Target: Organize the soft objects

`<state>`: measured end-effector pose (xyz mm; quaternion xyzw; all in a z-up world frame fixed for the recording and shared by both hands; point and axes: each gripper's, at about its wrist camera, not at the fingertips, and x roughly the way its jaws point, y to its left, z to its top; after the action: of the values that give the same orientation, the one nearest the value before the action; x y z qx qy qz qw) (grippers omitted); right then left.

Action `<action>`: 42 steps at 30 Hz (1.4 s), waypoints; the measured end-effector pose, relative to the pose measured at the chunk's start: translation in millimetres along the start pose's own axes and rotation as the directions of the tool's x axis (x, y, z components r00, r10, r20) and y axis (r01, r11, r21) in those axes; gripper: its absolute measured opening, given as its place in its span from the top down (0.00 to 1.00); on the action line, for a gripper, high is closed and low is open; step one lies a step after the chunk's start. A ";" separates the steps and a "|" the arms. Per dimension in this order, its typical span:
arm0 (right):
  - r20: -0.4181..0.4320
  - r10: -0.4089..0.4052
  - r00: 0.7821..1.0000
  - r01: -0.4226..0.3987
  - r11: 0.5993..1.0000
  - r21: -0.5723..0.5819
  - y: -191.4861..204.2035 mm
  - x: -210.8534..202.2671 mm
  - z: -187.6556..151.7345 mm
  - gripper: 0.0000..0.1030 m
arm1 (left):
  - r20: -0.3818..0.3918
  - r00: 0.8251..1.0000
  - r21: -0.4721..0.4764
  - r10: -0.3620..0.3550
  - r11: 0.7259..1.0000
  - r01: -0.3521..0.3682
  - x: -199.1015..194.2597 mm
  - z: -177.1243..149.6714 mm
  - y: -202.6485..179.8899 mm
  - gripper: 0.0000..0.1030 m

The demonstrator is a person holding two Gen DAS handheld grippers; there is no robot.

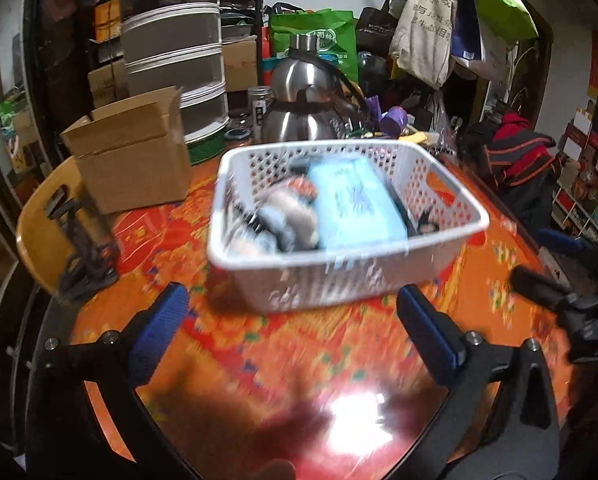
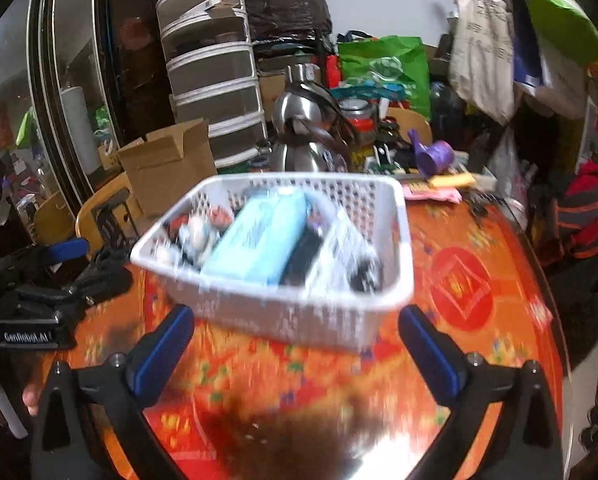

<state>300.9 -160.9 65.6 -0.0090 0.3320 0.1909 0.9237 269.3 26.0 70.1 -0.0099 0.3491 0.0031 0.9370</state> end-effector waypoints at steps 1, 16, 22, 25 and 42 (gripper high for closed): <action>0.026 -0.003 1.000 0.003 1.000 0.005 2.1 -12.3 -11.1 0.01 | 0.009 1.000 -0.004 0.007 1.000 -0.007 -9.5 -11.2 4.0 0.00; 0.068 -0.046 0.997 0.046 0.999 0.000 43.9 -114.7 -87.1 0.01 | 0.091 0.990 -0.101 -0.109 0.988 0.118 -125.4 -89.3 30.8 0.00; 0.078 -0.110 0.991 0.110 0.994 0.012 56.5 -122.1 -77.1 0.01 | 0.127 0.990 -0.075 -0.070 0.994 0.079 -139.0 -75.4 18.0 0.00; 0.079 -0.085 0.993 0.082 0.996 0.043 53.0 -120.0 -72.6 0.01 | 0.119 0.989 -0.072 -0.091 0.992 0.100 -135.8 -70.5 15.1 0.00; 0.050 -0.109 0.993 0.106 0.993 0.057 46.1 -112.2 -72.3 0.01 | 0.102 0.992 -0.063 -0.070 0.995 0.076 -119.3 -68.1 14.4 0.00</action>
<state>161.0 -167.5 83.5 0.0032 0.3114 0.1322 0.9410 134.4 39.1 96.4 -0.0539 0.3009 -0.0189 0.9519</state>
